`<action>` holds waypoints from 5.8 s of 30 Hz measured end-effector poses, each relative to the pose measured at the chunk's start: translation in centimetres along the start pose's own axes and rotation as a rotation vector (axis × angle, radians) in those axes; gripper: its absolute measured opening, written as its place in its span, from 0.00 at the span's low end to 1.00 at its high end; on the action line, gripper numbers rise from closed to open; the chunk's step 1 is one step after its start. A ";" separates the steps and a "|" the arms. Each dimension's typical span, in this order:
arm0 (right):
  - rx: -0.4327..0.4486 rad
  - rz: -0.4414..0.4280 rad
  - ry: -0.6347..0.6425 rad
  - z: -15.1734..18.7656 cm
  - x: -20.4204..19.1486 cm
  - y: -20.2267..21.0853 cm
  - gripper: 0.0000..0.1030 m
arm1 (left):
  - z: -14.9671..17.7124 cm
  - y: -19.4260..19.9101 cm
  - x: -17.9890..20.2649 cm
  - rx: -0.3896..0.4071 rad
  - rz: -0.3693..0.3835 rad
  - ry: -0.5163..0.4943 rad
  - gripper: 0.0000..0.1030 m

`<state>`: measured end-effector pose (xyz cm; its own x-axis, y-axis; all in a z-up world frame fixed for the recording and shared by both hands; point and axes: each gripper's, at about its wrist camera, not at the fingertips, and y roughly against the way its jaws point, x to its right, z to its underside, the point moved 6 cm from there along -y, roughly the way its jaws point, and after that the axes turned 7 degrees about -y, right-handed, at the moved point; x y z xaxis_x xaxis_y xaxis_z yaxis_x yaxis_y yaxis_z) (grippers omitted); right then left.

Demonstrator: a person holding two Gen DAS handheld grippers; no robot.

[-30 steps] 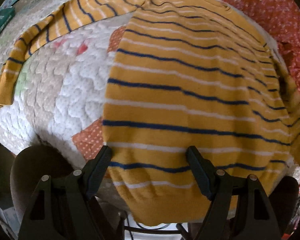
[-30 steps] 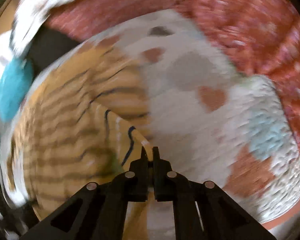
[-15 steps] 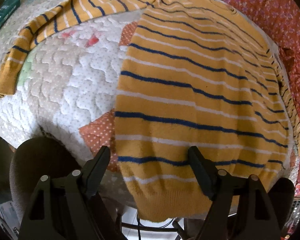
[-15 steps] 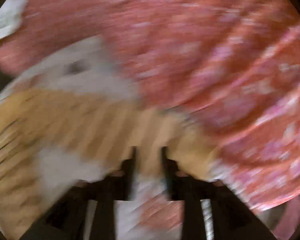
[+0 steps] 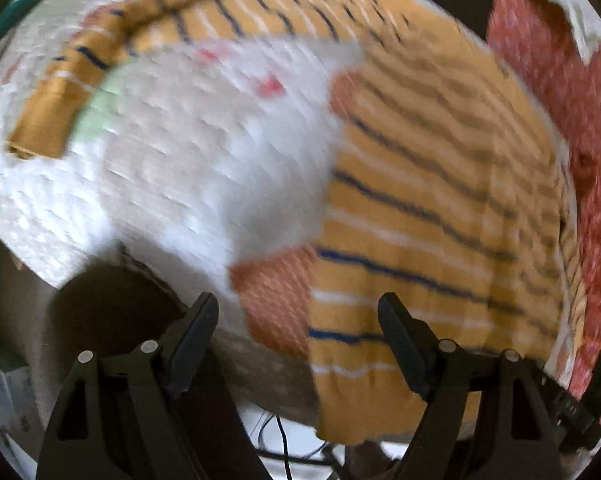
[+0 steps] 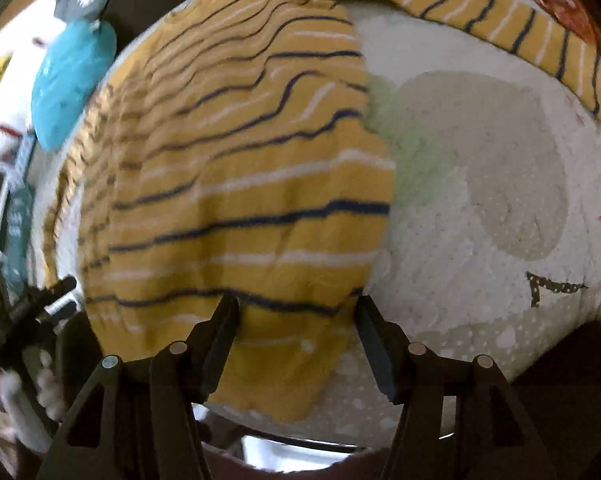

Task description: Fold small clothes

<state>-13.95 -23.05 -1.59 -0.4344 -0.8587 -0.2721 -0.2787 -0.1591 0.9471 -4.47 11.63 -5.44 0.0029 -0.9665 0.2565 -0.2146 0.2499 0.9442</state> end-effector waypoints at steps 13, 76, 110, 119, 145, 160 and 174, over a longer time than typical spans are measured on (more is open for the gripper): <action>-0.107 -0.002 -0.004 3.8 1.2 2.5 0.13 | 3.6 2.0 1.9 -0.135 -0.054 -0.037 0.07; 0.097 -0.198 0.472 -13.4 -31.8 1.2 0.07 | -15.9 -1.2 -3.1 0.075 0.672 0.382 0.70; 0.243 -0.105 -0.187 -26.4 -2.2 -1.9 0.11 | -22.8 -5.9 9.0 0.039 0.011 -0.163 0.60; 0.355 0.246 -0.110 -28.3 0.1 0.7 0.01 | -23.1 -6.2 8.8 0.068 -0.014 -0.181 0.60; 0.210 -0.073 -0.075 -27.4 -5.6 -5.8 0.00 | -22.4 -3.5 4.2 0.106 -0.031 -0.103 0.55; 0.204 0.086 -0.019 -27.4 -2.2 -4.6 0.02 | -18.9 -0.4 2.8 0.168 -0.195 -0.305 0.56; 0.141 -0.059 -0.096 -27.5 -0.3 -4.8 0.02 | -22.7 -3.3 2.3 0.149 -0.326 -0.224 0.70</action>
<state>11.08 -35.45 -1.34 -0.4917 -0.7982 -0.3479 -0.4208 -0.1319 0.8975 18.37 9.93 -3.29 -0.1148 -0.9864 -0.1174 -0.3761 -0.0662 0.9242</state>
